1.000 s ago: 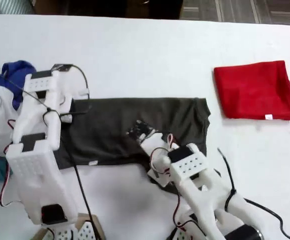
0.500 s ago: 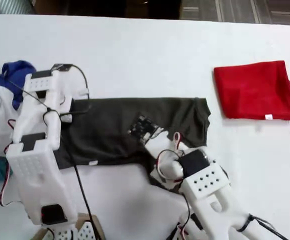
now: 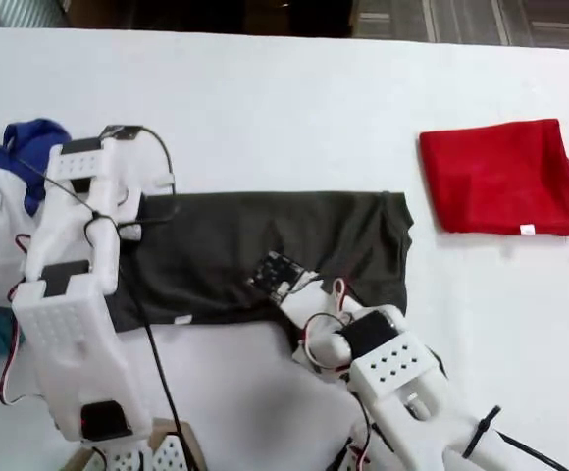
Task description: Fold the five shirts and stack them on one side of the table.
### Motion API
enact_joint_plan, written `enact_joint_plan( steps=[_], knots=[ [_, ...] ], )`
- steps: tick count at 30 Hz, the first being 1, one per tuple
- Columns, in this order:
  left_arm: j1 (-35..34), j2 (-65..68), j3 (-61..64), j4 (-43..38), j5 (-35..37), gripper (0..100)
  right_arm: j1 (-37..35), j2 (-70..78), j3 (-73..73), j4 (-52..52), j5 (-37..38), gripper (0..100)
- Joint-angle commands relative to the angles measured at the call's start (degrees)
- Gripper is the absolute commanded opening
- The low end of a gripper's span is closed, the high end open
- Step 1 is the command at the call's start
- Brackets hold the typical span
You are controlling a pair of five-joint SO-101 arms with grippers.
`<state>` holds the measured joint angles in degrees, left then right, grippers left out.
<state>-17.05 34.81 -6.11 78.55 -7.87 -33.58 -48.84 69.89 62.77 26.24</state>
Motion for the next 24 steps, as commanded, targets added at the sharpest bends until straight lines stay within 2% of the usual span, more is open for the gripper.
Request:
enact_joint_plan(
  steps=[1, 8, 10, 12, 22, 24],
  knots=[
    [-0.7, 0.88, -1.19, -1.41, 0.35, 2, -0.22, 1.54, 0.0, -1.27, 0.26, 14.1],
    [-0.79, 0.97, -1.19, -1.41, 0.35, 2, -0.22, 14.81, -0.44, -6.99, 0.26, 13.6],
    [-0.79, 0.97, -1.19, -1.41, 0.35, 2, -0.22, 15.6, -1.41, -7.16, 0.18, 10.1],
    [-0.79, 0.97, -1.19, -1.41, 0.35, 2, -0.13, 14.81, -2.46, -7.08, 0.18, 2.1],
    [-0.7, 0.97, -1.19, -1.41, 0.26, 2, 6.55, -0.92, -2.73, -0.84, 0.35, 2.1],
    [-0.7, 0.97, -1.19, -1.41, 0.26, 2, 7.16, -3.38, -2.73, 0.84, 2.99, 2.4]
  ],
)
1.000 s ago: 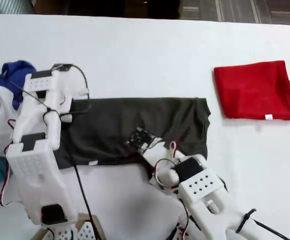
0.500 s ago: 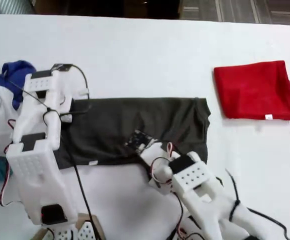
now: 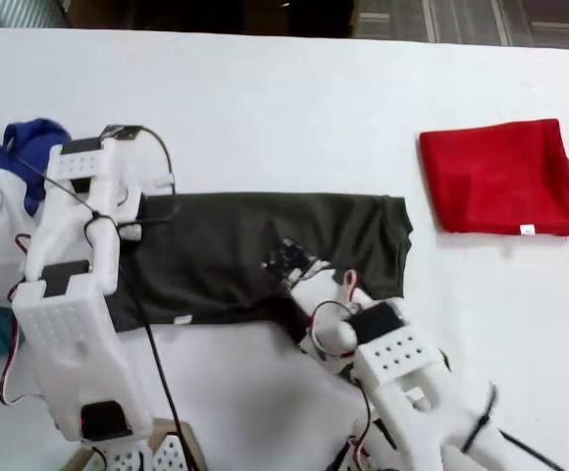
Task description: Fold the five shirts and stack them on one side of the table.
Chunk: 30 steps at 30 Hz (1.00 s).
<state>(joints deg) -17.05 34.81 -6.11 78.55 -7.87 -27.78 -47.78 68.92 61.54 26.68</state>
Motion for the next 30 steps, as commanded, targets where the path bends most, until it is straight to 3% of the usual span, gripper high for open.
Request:
enact_joint_plan(
  steps=[1, 8, 17, 22, 26, 30],
  knots=[
    [-0.7, 0.97, -1.19, -1.41, 0.26, 2, 1.54, -5.14, -1.76, 3.12, 4.13, 2.5],
    [-0.7, 0.97, -1.19, -1.41, 0.26, 2, 1.36, -3.74, -1.58, 6.2, 7.47, 13.7],
    [-0.7, 0.97, -1.27, -1.41, 0.26, 2, -2.24, -3.03, -1.41, 8.57, 7.47, 14.4],
    [-0.7, 1.05, -1.36, -1.41, 0.35, 2, -2.77, -3.03, -0.09, 8.31, 7.47, 23.0],
    [-0.79, 1.14, -1.8, -1.41, 0.35, 2, -2.86, -2.42, 1.85, 6.2, 7.65, 24.4],
    [-0.79, 1.14, -1.8, -1.41, 0.35, 2, -1.89, 3.74, 2.99, 3.56, 11.78, 24.4]
  ],
)
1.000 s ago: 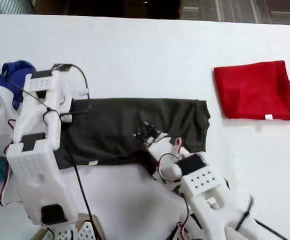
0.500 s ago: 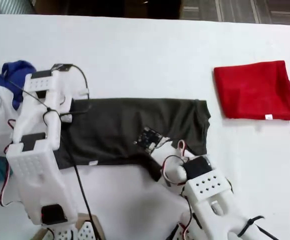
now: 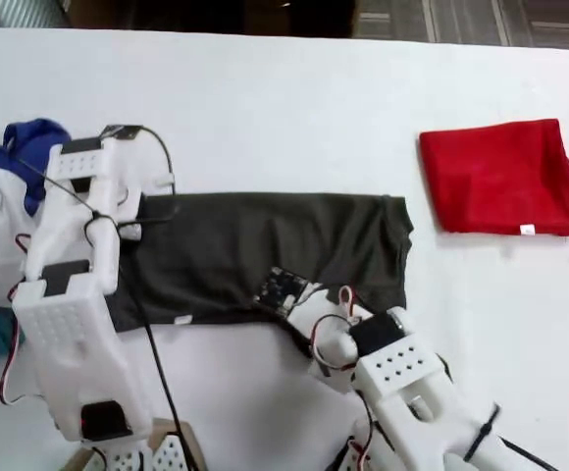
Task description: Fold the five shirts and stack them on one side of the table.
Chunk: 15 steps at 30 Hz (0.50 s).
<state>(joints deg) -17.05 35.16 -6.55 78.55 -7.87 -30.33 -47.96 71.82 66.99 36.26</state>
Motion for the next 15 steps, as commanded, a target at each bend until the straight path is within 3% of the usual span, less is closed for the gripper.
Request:
enact_joint_plan(
  steps=[1, 9, 11, 14, 15],
  knots=[
    [-0.79, 0.79, -1.36, -1.41, 0.35, 2, 1.01, 6.11, 0.09, -3.12, 2.73, 24.4],
    [-0.79, 0.79, -1.36, -1.41, 0.35, 2, 4.26, 20.18, -2.9, -7.78, 2.99, 24.1],
    [-0.79, 0.79, -1.36, -1.41, 0.35, 2, 5.41, 21.23, -3.43, -8.04, 2.99, 18.9],
    [-0.79, 0.79, -1.36, -1.41, 0.35, 2, 7.16, 21.14, -5.63, -7.78, 2.99, 0.5],
    [-0.79, 0.79, -1.36, -1.41, 0.35, 2, 8.04, 21.14, -6.42, -7.52, 2.99, 2.2]
  ],
)
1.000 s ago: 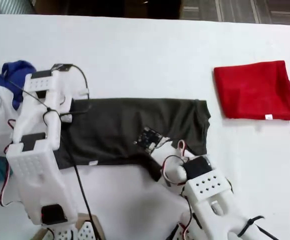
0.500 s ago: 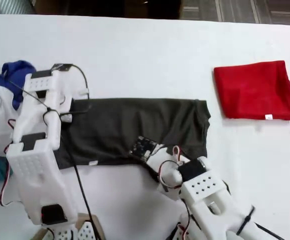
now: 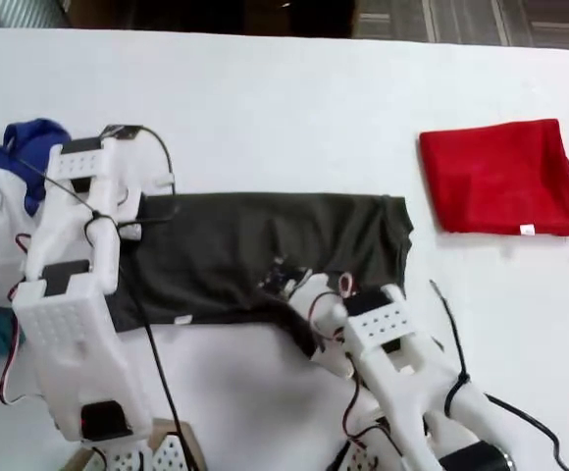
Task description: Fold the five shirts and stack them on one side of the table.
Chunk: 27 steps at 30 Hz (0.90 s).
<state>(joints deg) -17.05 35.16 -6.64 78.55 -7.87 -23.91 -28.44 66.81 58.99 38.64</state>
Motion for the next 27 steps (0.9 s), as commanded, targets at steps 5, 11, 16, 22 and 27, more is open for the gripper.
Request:
enact_joint_plan(
  steps=[5, 11, 16, 22, 27],
  knots=[
    [-0.79, 0.79, -1.27, -1.41, 0.35, 2, 4.88, -0.48, -7.21, 5.49, 4.4, 2.3],
    [-0.79, 0.79, -1.27, -1.41, 0.35, 2, 8.66, -1.01, -16.62, 10.42, 10.46, 2.0],
    [-0.7, 0.79, -1.27, -1.32, 0.18, 2, 10.24, 4.26, -27.34, 10.42, 10.64, 2.0],
    [-0.7, 0.79, -1.19, -1.32, 0.18, 2, 9.89, 19.56, -41.76, 10.77, 10.81, 2.1],
    [-0.7, 0.79, -1.19, -1.23, 0.18, 2, 10.33, 31.16, -51.96, 11.82, 10.9, 9.4]
  ],
)
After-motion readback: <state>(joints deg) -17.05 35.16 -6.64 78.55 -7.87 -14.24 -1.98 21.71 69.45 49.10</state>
